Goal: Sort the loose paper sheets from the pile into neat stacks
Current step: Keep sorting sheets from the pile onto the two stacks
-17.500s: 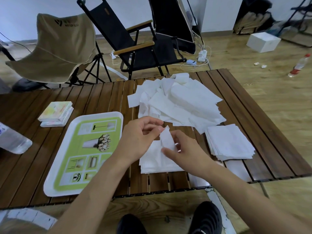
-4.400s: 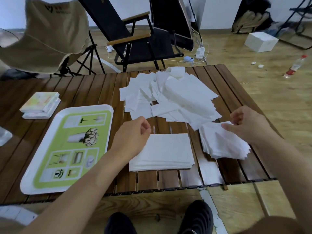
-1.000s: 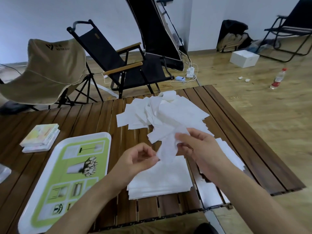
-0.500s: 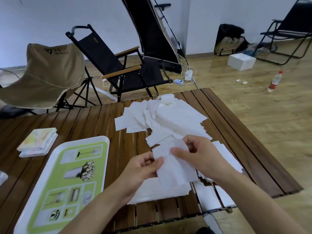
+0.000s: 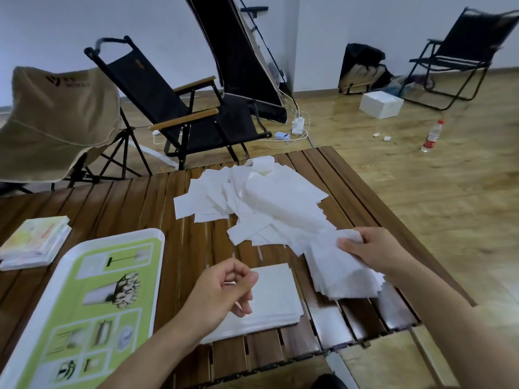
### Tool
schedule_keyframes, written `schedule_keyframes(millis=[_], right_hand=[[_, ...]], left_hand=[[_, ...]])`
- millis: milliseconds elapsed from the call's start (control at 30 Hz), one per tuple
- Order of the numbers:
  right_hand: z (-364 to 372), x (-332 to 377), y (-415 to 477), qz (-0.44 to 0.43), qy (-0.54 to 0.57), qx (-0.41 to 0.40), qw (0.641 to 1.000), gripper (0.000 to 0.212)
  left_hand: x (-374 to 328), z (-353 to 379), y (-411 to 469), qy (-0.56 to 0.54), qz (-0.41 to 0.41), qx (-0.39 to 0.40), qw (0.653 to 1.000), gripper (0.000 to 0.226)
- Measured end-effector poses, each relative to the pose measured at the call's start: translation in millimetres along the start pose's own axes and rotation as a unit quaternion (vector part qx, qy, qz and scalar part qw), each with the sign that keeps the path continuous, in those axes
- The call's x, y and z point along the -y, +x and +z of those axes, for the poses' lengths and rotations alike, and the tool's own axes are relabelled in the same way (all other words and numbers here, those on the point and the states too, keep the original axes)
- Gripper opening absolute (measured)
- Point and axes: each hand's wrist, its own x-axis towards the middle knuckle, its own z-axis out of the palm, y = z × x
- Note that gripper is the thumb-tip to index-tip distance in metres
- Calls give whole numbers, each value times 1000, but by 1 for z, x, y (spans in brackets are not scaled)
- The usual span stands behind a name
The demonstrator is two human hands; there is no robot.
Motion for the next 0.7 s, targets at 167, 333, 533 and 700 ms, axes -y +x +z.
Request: schedule_keyframes(millis=[167, 333, 533, 700], right_hand=[[-2, -10, 5, 34, -55, -7, 998, 35], [-1, -8, 7, 43, -120, -16, 992, 35], [2, 2, 5, 14, -252, -77, 965, 59], [15, 11, 6, -33, -233, -46, 971, 21]], left_hand=[[8, -5, 5, 20, -1, -4, 1000, 19], [14, -10, 9, 33, 4, -13, 999, 16], [27, -15, 23, 176, 31, -104, 978, 6], [26, -17, 81, 295, 80, -172, 936, 17]])
